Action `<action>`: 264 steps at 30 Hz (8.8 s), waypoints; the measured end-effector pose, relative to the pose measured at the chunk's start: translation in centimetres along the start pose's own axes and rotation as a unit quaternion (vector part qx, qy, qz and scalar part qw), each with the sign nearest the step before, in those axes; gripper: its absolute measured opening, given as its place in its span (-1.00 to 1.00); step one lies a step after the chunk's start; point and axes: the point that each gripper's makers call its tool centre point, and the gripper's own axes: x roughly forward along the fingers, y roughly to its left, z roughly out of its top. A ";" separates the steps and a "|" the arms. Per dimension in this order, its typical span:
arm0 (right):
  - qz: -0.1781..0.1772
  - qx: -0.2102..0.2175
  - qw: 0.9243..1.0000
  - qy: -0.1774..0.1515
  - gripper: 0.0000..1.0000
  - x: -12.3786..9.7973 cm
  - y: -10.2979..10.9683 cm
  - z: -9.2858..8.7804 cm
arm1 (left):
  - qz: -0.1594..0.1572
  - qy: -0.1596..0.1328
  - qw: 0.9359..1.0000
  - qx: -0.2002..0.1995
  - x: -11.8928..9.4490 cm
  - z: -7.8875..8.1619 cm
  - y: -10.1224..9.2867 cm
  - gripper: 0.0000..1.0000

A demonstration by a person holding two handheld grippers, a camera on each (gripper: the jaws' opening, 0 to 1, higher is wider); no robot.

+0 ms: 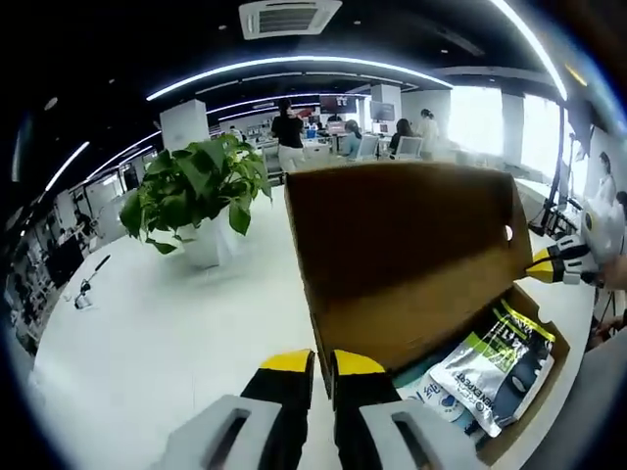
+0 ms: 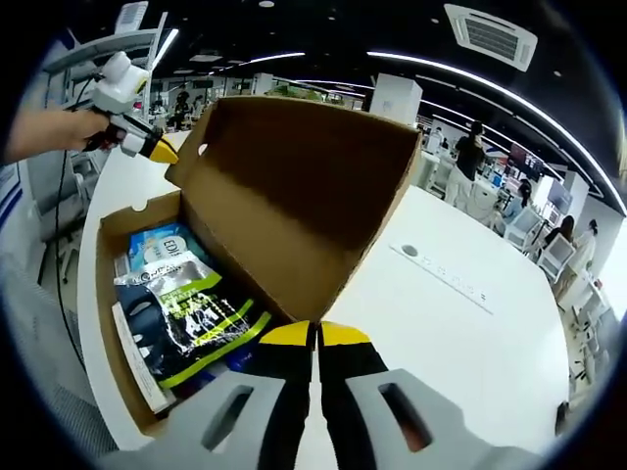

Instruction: Operate the shoe box by opening the lid, removing the specified soft item, and placing it in the target area until the item is outside and the box remains undamaged.

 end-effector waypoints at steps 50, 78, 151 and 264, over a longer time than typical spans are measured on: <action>0.023 -0.012 0.999 0.033 -0.91 3.2 -1.4 0.1 | 0.011 0.026 0.999 -0.019 3.8 -1.0 0.9 -0.95; 0.039 0.033 0.997 0.049 -0.84 2.7 -1.7 -0.5 | 0.021 0.047 0.998 -0.028 3.2 -2.0 0.4 -0.84; 0.135 0.049 0.989 0.032 -0.31 -3.9 4.7 -0.8 | -0.242 0.185 0.925 -0.227 -0.7 -9.5 -16.4 -0.69; 0.110 0.125 0.986 -0.016 -1.00 -5.2 -0.7 1.7 | -0.295 0.074 0.945 -0.116 -2.6 -0.7 -21.0 -1.00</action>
